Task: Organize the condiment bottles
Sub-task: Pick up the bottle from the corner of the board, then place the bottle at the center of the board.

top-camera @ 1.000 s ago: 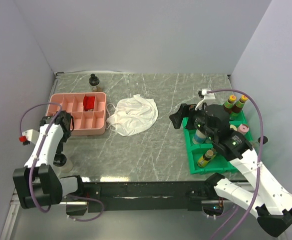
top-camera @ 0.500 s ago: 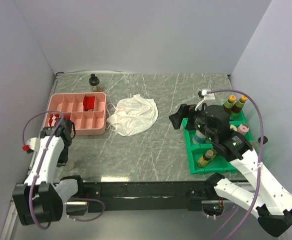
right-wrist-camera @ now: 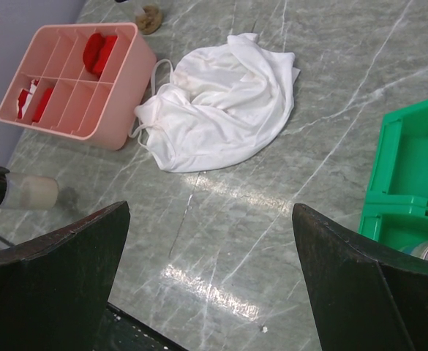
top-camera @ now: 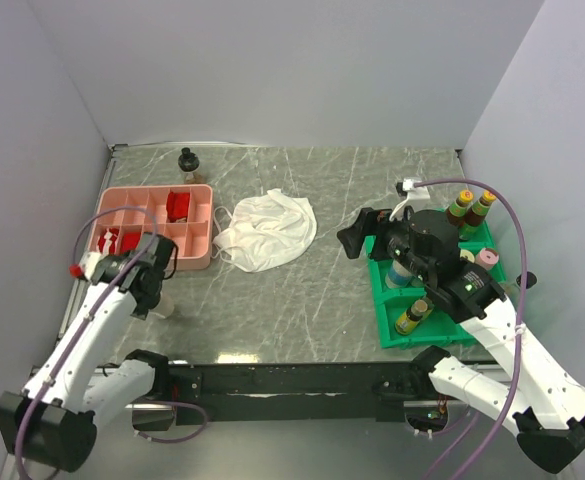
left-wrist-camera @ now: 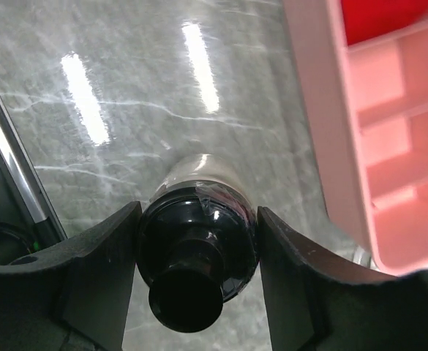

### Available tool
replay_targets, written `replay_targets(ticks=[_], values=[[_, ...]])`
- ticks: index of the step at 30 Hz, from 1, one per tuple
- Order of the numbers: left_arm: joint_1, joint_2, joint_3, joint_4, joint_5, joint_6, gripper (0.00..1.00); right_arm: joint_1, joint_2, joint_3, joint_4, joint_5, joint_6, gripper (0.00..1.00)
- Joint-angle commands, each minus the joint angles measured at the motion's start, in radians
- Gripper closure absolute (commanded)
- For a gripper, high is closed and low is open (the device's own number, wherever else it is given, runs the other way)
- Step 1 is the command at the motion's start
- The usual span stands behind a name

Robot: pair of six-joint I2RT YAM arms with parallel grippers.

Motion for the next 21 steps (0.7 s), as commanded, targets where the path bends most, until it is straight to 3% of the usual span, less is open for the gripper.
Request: replay_targets(ticks=[1,5,10,14,15,18,19,21], values=[[-0.124,0.055,0.152,-0.107,-0.127,-0.087,0.99,0.011,-0.01,0.001,0.044,0.002,0.002,0.0],[-0.251,0.118,0.238,-0.121,-0.181,-0.084,0.99,0.011,-0.017,0.007,0.037,0.011,-0.006,0.0],[-0.402,0.185,0.319,-0.038,-0.254,0.059,0.99,0.01,-0.04,0.0,0.023,0.037,-0.017,0.0],[-0.531,0.233,0.356,0.222,-0.239,0.377,0.99,0.011,-0.051,-0.012,0.009,0.105,-0.02,0.0],[-0.545,0.233,0.356,0.362,-0.221,0.522,0.99,0.011,-0.053,-0.016,0.001,0.123,-0.021,0.0],[-0.563,0.214,0.317,0.625,-0.023,0.84,0.99,0.011,-0.071,-0.019,-0.028,0.221,-0.008,0.0],[-0.565,0.205,0.278,0.792,0.044,0.891,0.99,0.011,-0.082,-0.026,-0.028,0.244,-0.005,0.0],[-0.566,0.199,0.249,0.908,0.189,0.988,0.99,0.011,-0.117,-0.034,-0.019,0.251,-0.006,0.0]])
